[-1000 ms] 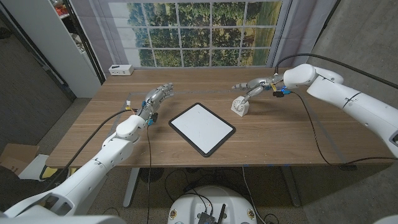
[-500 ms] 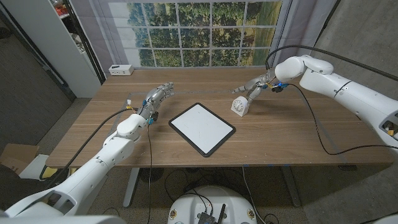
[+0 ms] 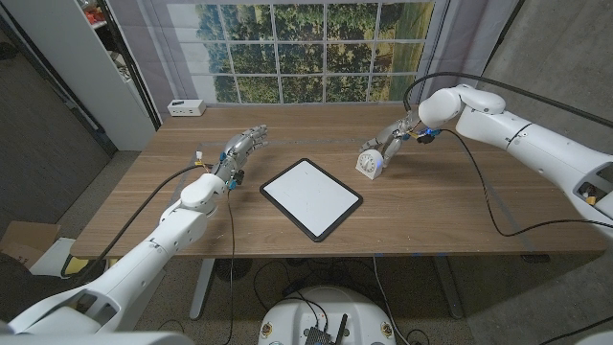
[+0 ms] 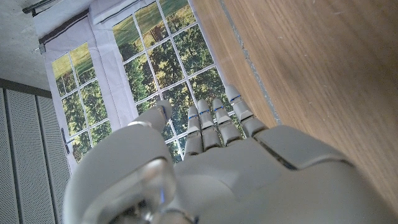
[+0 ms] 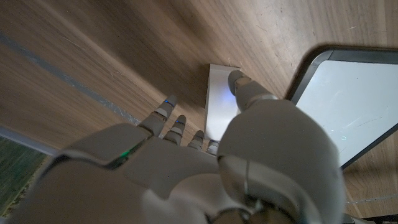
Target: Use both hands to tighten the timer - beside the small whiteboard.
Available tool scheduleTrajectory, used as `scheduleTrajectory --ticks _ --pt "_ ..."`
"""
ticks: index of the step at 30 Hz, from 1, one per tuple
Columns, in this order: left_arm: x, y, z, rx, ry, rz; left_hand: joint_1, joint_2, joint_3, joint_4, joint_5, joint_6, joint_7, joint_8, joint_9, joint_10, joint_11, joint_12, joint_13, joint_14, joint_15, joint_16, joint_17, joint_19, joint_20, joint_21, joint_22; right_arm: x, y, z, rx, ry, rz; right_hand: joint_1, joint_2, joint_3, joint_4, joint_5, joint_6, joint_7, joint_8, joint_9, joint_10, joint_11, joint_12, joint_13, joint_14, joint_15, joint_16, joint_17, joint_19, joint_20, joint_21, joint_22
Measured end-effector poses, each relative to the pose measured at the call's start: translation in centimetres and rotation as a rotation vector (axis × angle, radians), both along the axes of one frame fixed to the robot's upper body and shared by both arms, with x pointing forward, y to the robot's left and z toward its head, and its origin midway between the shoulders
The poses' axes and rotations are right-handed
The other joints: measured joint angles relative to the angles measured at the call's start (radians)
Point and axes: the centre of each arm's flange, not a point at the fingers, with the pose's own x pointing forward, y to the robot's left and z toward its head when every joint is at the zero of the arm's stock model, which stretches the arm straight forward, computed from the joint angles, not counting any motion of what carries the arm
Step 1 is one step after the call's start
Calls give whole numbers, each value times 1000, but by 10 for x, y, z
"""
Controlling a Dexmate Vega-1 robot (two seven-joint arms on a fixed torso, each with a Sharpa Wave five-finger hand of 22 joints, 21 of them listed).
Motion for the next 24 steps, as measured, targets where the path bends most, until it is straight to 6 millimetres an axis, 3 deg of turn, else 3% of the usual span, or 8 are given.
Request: scheduleTrajectory --ticks 5,11,22,24 --pt "1 0 2 3 -1 2 0 0 0 0 0 6 4 0 0 5 -5 0 0 0 0 0 0 0 0 0 0 4 -2 -5 8 1 7 31 31 -3 3 -12 50 -3 20 4 50 -20 11 9 52 3 24 9 32 -27 8 0" --pt "2 1 4 5 3 9 -4 4 0 0 0 6 4 0 0 5 -5 0 0 0 0 0 0 0 0 -8 0 8 -5 -9 42 -8 21 73 54 -38 10 -42 121 -3 41 14 121 -29 34 34 125 -1 67 36 76 -48 15 0" --pt "1 1 6 6 7 17 -4 4 5 -5 0 9 2 0 0 5 -5 4 5 0 0 0 0 4 4 -8 0 14 -7 -15 67 1 28 88 54 -83 15 -60 161 -4 55 23 155 -22 66 82 151 1 107 92 87 -38 15 5" --pt "1 2 6 7 9 17 -4 4 5 -5 0 10 0 0 0 5 -5 4 5 0 0 0 0 4 4 -8 0 15 -6 -16 68 8 26 88 54 -95 15 -65 182 -4 67 28 175 -21 81 95 162 -3 121 110 92 -33 15 5"
